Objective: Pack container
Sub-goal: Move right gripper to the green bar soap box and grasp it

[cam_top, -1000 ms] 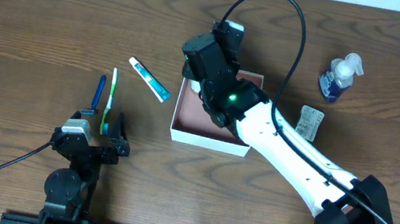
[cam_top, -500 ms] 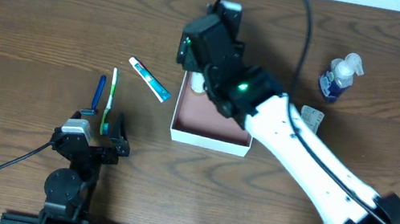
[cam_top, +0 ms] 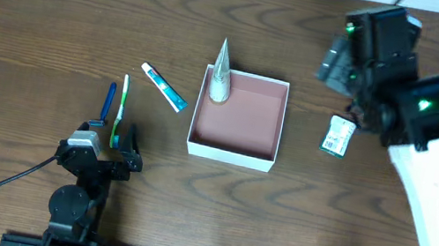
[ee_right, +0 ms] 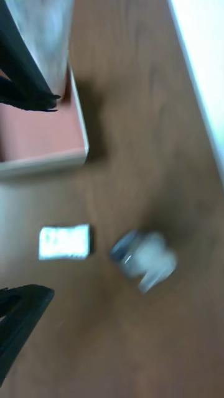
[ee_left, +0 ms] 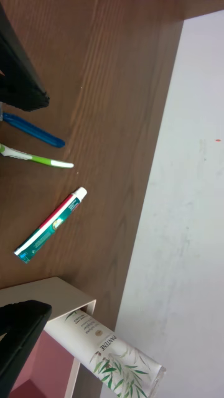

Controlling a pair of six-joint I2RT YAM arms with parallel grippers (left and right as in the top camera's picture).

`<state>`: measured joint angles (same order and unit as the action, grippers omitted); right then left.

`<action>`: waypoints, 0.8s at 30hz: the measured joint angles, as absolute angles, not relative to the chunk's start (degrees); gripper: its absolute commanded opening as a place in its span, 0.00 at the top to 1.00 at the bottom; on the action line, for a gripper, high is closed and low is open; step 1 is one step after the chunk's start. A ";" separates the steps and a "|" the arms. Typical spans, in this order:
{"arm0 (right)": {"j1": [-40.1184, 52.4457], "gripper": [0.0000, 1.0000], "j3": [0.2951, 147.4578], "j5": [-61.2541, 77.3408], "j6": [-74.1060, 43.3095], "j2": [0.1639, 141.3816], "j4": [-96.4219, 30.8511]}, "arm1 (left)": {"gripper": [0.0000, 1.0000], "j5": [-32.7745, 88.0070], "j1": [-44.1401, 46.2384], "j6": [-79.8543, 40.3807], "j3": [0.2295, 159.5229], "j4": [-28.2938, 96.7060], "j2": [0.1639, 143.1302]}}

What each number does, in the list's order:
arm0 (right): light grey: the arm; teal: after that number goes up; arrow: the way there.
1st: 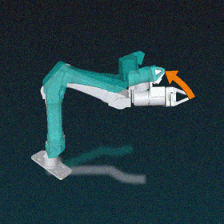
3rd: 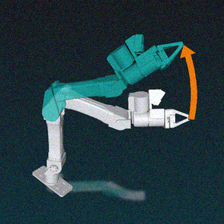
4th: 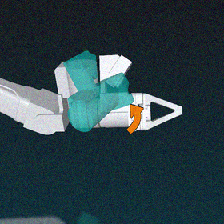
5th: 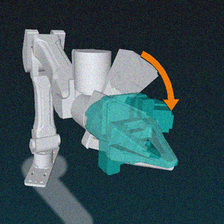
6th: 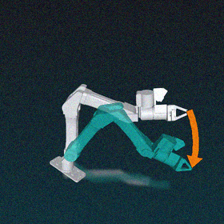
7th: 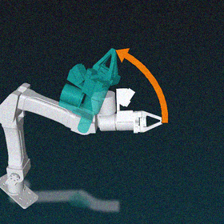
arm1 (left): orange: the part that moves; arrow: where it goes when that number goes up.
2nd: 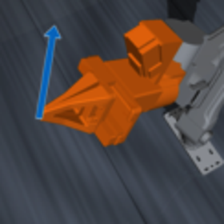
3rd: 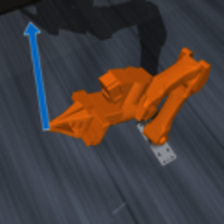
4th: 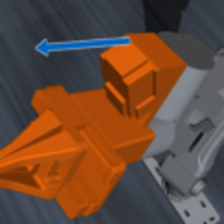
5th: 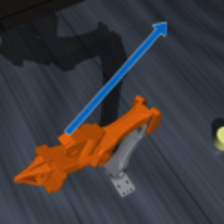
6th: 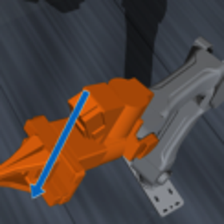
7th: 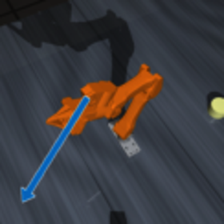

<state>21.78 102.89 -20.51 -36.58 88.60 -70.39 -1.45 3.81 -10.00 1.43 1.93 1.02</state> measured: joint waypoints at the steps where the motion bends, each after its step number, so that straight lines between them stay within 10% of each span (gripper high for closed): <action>1: 20.18 0.12 101.43 -19.31 -36.47 88.90 -70.43 | 0.02 -1.45 3.81 -10.00 1.43 1.93 1.02; 24: 12.56 0.01 66.19 -8.75 -30.09 90.13 -49.67 | 0.02 -1.45 3.79 -10.00 1.43 1.93 1.02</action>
<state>12.56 66.19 -8.75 -30.09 90.13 -49.67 -1.45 3.79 -10.00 1.43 1.93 1.02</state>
